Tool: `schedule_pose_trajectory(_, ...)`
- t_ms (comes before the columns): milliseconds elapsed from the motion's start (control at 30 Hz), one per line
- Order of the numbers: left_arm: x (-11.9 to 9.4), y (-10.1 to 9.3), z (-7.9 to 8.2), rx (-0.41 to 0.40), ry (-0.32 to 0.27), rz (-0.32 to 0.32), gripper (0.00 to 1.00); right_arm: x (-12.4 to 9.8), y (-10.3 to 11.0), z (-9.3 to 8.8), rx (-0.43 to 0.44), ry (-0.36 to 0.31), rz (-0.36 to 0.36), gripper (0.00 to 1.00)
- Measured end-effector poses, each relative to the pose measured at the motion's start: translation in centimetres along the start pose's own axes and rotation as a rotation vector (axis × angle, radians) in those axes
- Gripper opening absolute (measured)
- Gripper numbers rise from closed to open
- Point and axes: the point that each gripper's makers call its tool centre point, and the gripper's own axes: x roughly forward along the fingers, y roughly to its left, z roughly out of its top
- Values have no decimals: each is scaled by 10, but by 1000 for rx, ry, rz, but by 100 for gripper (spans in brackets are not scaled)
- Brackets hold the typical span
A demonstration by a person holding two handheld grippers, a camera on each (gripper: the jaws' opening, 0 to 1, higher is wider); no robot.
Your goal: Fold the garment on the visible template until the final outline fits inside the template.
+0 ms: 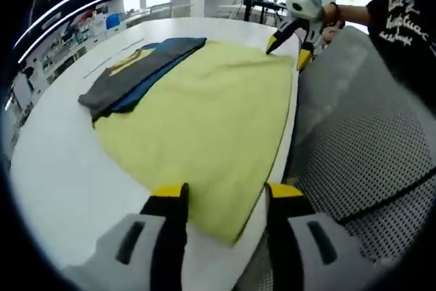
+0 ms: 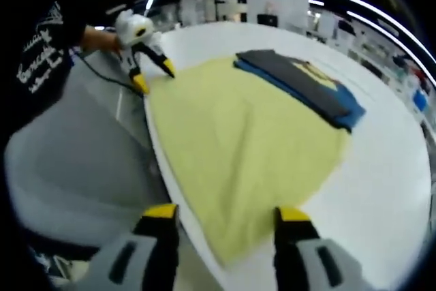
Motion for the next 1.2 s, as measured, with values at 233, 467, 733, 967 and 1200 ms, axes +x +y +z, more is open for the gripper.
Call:
schedule_pose_trajectory(233,-1,-1,2,-4,-10,-14,40,1,-3,-2,-54,19,-14,47)
schedule_pose_trajectory(467,-3,8,2,-26,-10,10,32,0,-9,-1,-52,10,-33,40)
schedule_pose_trajectory(733,0,21,-1,-33,6,45,4,0,-22,-1,-17,0,-74,0)
schedule_pose_trajectory(967,2,24,1,-59,1,47,0,1,-23,0,19,-19,-55,0)
schedule_pose_trajectory(1200,-7,25,7,-123,-23,49,0,-9,-22,3,80,-51,-25,0)
